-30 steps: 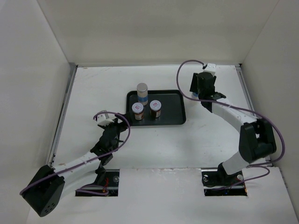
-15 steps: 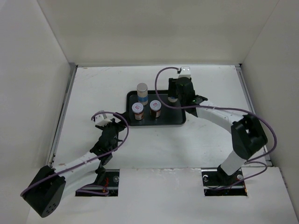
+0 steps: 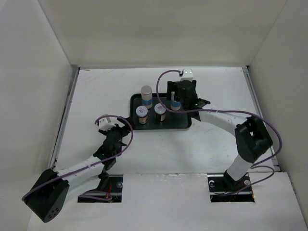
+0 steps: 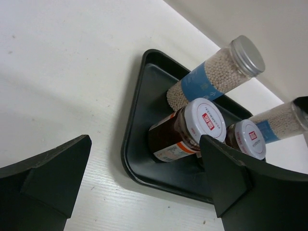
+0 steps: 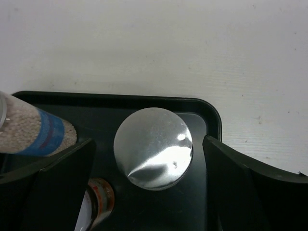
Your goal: Organize the condiment bottles
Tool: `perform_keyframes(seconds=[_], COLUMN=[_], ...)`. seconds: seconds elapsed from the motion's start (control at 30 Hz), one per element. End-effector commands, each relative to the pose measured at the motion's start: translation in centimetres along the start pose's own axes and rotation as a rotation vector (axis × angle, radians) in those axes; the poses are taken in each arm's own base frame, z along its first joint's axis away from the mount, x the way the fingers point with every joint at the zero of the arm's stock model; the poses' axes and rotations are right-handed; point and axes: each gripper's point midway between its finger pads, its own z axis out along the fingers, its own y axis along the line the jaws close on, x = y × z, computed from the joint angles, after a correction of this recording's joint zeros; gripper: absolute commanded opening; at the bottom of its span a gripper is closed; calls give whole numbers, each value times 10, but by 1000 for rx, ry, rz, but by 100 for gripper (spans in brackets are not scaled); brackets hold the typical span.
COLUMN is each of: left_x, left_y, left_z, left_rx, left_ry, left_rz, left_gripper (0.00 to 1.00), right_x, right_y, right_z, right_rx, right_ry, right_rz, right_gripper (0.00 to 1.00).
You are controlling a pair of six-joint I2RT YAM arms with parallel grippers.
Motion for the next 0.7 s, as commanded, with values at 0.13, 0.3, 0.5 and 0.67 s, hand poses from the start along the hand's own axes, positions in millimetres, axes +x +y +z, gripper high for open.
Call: perform_keyframes(seconds=[0.13, 0.3, 0.5, 0.67], left_x=[-16, -7, 1, -6], left_y=[-9, -20, -30, -35], left_z=[6, 14, 20, 18], left_rx=[-14, -47, -75, -80], left_ry=[-34, 31, 78, 80], left_rz=[-42, 10, 57, 83], left_gripper=[100, 100, 100, 100], right_x=[-99, -70, 12, 24], right_y=[-28, -109, -154, -153], right_z=[-85, -113, -105, -103], right_rx=[29, 233, 328, 313], right_ry=[-286, -323, -214, -224], right_rz=[146, 253, 328, 345], right_gripper=[100, 100, 100, 100])
